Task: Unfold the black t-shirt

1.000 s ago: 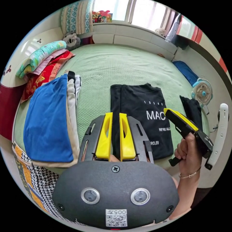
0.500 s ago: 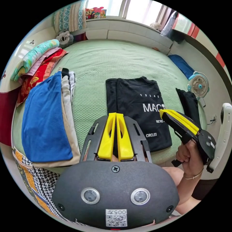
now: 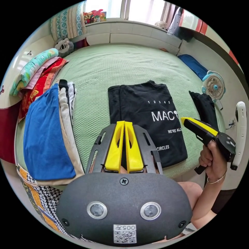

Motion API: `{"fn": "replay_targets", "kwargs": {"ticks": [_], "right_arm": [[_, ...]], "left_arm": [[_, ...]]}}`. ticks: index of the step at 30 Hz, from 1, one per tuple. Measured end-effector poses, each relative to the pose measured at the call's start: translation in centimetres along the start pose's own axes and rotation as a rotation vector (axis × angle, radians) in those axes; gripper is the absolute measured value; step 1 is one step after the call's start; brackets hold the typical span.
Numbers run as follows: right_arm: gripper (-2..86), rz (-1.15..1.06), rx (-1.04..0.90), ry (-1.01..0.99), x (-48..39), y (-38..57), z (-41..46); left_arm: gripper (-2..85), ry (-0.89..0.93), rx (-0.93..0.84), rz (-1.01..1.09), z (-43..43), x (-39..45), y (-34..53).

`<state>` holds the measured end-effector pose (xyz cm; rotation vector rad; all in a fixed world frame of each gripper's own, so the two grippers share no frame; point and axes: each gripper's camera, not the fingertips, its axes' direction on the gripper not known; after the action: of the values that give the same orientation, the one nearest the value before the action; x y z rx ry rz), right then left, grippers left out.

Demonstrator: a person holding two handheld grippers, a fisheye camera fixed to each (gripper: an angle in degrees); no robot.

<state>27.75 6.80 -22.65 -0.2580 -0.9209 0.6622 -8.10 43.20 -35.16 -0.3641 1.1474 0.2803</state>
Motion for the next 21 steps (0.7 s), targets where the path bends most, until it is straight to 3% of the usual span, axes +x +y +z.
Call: {"fn": "replay_targets", "kwargs": {"ticks": [11,21], "right_arm": [[-1.0,-0.106,-0.043,0.052,-2.2,-2.5,2.1],[-1.0,-0.051,-0.061,0.009,-3.1,-2.9,4.0]], "left_arm": [[-0.6,-0.015,0.013,0.07,2.3,2.7,-2.5],[-0.6,0.045,0.024,0.038,4.9,3.2,-2.6]]}}
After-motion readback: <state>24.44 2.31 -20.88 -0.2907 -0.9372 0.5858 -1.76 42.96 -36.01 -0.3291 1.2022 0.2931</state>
